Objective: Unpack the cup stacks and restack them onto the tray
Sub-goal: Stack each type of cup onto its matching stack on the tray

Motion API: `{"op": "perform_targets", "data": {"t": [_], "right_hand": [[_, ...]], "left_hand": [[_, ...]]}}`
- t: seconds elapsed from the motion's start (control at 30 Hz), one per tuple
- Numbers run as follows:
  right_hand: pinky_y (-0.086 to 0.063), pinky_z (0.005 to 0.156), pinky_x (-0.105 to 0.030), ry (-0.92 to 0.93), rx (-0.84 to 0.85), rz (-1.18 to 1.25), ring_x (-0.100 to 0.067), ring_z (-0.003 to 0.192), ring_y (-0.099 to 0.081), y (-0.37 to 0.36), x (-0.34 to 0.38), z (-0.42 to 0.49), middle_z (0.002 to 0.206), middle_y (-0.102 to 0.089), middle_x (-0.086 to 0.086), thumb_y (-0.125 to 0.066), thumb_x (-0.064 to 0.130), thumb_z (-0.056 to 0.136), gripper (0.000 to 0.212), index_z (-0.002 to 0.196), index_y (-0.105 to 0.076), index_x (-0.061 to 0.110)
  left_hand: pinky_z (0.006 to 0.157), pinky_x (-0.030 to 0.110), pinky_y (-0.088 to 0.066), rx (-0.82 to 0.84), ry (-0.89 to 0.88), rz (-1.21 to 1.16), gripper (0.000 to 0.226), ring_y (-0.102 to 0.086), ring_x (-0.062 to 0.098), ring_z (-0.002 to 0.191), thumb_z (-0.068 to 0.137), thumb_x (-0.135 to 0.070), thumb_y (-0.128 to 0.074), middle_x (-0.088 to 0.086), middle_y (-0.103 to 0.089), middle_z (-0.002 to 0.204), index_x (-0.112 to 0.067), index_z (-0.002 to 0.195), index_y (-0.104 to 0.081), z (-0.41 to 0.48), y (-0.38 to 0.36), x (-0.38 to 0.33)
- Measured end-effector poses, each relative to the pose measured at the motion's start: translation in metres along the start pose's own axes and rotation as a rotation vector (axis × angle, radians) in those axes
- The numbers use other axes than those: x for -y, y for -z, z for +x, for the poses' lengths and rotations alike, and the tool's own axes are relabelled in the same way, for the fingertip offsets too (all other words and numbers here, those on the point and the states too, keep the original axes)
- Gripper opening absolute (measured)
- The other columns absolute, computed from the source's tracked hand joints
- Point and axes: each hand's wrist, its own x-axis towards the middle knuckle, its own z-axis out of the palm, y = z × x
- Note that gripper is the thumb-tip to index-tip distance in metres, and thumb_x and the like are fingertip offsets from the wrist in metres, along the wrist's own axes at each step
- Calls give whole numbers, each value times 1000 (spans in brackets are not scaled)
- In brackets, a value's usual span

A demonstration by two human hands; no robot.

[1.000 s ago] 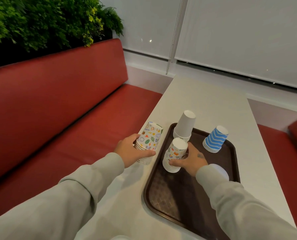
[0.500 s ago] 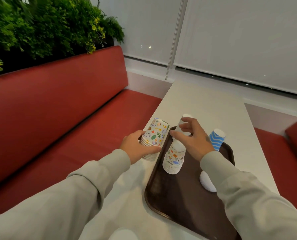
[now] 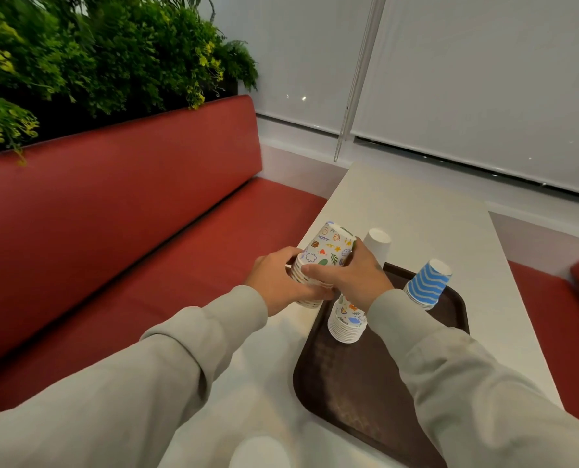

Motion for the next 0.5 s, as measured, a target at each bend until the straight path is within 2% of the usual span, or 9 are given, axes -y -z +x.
{"op": "perform_targets", "data": {"t": [0.07,0.13,0.3,0.43,0.5], "right_hand": [[-57,93,-42,0,4,0,-15,103,-66,-1,-1,1,112,-68,9,-91,49,59,79,125,-49,31],[-57,92,-42,3,3,2,-16,103,-67,-2,-3,2,112,-68,9,-91,49,58,80,124,-49,31],[-56,86,-36,3,-8,32,-15,102,-66,-2,-4,1,112,-67,8,-91,43,63,77,125,-48,29],[-55,76,-27,19,-29,100,-11,98,-68,5,-1,2,108,-69,11,-91,38,66,71,124,-51,29],[-58,83,-35,22,-41,151,-11,99,-70,13,0,3,107,-71,12,-92,36,66,68,121,-54,28]], "left_hand": [[70,14,-55,25,-3,4,63,-66,4,95,60,-42,-92,-16,-70,105,-33,117,-64,-3,2,1],[65,10,-52,40,-1,-2,61,-67,2,92,63,-38,-91,-16,-71,104,-30,117,-65,-5,2,1],[75,18,-56,55,4,-25,57,-68,3,94,67,-36,-89,-15,-71,106,-31,118,-64,-4,0,3],[70,14,-55,57,17,-7,50,-69,1,88,66,-36,-90,-15,-72,99,-32,109,-65,0,-1,6],[72,18,-57,57,22,17,52,-68,2,88,66,-37,-90,-13,-72,99,-30,111,-65,1,-2,10]]}}
